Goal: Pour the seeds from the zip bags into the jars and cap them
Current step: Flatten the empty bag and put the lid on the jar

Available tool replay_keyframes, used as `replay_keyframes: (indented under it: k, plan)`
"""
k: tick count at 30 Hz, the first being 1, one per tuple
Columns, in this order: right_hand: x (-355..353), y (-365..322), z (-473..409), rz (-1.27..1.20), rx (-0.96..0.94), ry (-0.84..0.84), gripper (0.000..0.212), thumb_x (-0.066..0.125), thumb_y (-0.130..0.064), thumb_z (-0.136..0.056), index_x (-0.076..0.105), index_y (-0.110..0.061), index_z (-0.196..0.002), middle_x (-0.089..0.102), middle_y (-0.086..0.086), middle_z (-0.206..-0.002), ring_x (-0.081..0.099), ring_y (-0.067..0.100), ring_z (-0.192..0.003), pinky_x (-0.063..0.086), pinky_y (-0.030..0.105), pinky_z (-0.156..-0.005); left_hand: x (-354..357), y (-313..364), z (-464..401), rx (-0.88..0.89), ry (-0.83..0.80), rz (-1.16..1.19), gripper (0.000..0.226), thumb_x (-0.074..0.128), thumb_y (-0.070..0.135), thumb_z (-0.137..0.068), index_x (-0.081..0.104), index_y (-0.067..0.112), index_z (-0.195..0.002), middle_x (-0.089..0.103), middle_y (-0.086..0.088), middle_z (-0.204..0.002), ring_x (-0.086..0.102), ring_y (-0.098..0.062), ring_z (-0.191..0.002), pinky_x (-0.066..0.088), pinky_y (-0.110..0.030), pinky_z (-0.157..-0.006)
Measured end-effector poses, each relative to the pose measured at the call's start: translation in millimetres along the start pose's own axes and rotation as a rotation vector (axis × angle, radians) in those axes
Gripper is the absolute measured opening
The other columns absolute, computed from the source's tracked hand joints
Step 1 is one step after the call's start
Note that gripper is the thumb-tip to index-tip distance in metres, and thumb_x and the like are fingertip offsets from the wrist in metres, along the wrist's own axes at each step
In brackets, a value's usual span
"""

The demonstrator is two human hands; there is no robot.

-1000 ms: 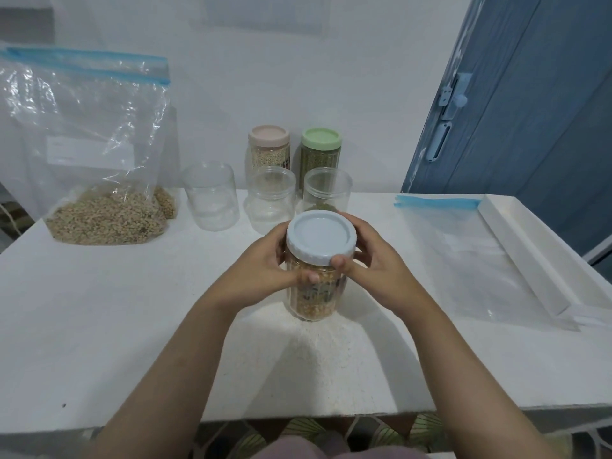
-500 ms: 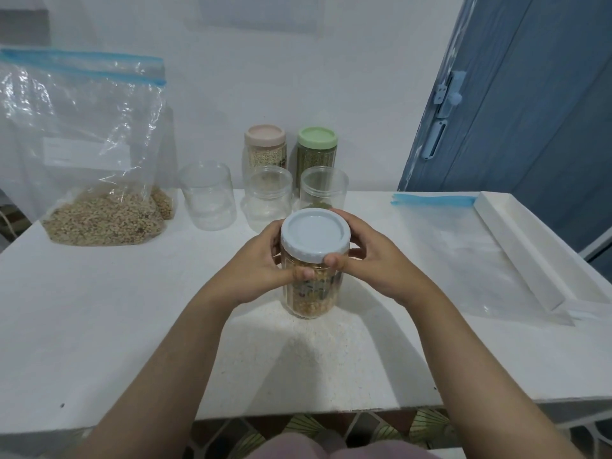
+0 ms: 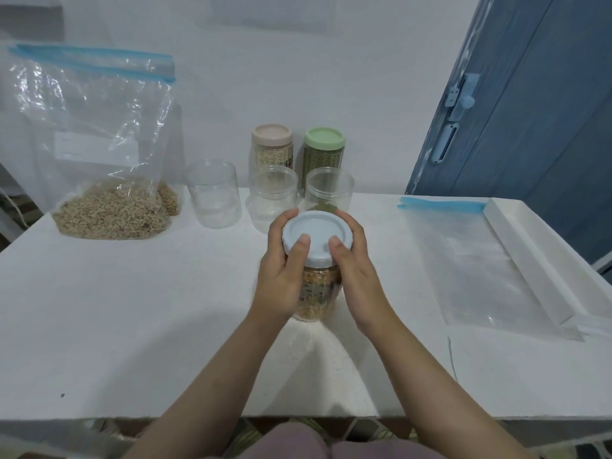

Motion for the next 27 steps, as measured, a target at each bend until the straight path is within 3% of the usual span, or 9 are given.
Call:
replay_keyframes:
  k: [4,6,12,15,19,24,27]
  plan:
    - [2,1,-7,-0.004,-0.022,0.024,0.042,0.044,-0.041,-0.091,0.042,-0.04,-0.133,0.058,-0.034,-0.11,0.058,-0.008,-0.107,0.051,0.017,-0.086,-2,-3,-2,0.013,0.073,0.033,0.034,0.051,0.053,-0.087,0.049,0.051,-0.121,0.067,0.014,-0.11,0.066,-0.021,-0.107,0.056,-0.042,-0.09]
    - [6,-1,-12,-0.022,-0.013,0.012,0.042,0.043,-0.039,-0.09,0.044,-0.04,-0.131,0.06,-0.037,-0.104,0.06,-0.008,-0.103,0.051,0.015,-0.081,-8,-2,-2,0.014,0.113,0.023,0.033,0.049,0.048,-0.089,0.05,0.048,-0.122,0.067,0.007,-0.111,0.066,-0.022,-0.106,0.056,-0.048,-0.092]
    - [40,-24,-43,-0.122,-0.03,0.067,0.046,0.045,-0.033,-0.084,0.052,-0.039,-0.128,0.065,-0.021,-0.112,0.062,0.0,-0.107,0.053,0.028,-0.092,-40,32,-30,0.068,0.275,0.027,0.03,0.043,0.022,-0.096,0.056,0.034,-0.12,0.068,0.024,-0.099,0.065,-0.001,-0.097,0.051,-0.023,-0.082]
    - [66,-53,-79,-0.148,-0.083,0.115,0.038,0.043,-0.03,-0.091,0.055,-0.033,-0.126,0.064,-0.008,-0.12,0.06,0.008,-0.113,0.05,0.036,-0.099,-64,62,-63,0.096,0.337,0.049,0.029,0.042,0.019,-0.098,0.059,0.031,-0.118,0.066,0.02,-0.096,0.062,0.006,-0.09,0.05,-0.016,-0.076]
    - [102,-102,-141,-0.121,-0.183,0.173,0.035,0.04,-0.033,-0.091,0.055,-0.036,-0.123,0.061,-0.006,-0.119,0.059,0.014,-0.112,0.05,0.043,-0.1,-103,111,-129,0.185,0.353,-0.011,0.03,0.042,0.016,-0.097,0.059,0.024,-0.12,0.062,0.016,-0.095,0.059,0.01,-0.078,0.046,-0.011,-0.069]
    - [141,-134,-240,-0.108,-0.22,0.195,0.036,0.037,-0.016,-0.1,0.052,-0.022,-0.132,0.059,-0.003,-0.115,0.059,0.015,-0.107,0.053,0.035,-0.092,-147,150,-228,0.186,0.268,-0.099,0.03,0.04,0.014,-0.097,0.055,0.023,-0.121,0.06,0.013,-0.092,0.058,0.007,-0.072,0.047,-0.014,-0.067]
    - [161,-119,-294,-0.065,-0.166,0.217,0.038,0.036,-0.013,-0.099,0.052,-0.016,-0.134,0.057,-0.002,-0.116,0.057,0.013,-0.104,0.049,0.023,-0.08,-169,134,-279,0.13,0.234,-0.121,0.032,0.038,0.014,-0.097,0.053,0.021,-0.124,0.061,0.009,-0.095,0.059,-0.004,-0.082,0.047,-0.021,-0.07]
Point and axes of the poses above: each hand's wrist, its own z-axis away from the middle knuckle, its own x-axis out of the palm, y = z × x, the point moved 7 cm from there along -z, towards the middle knuckle
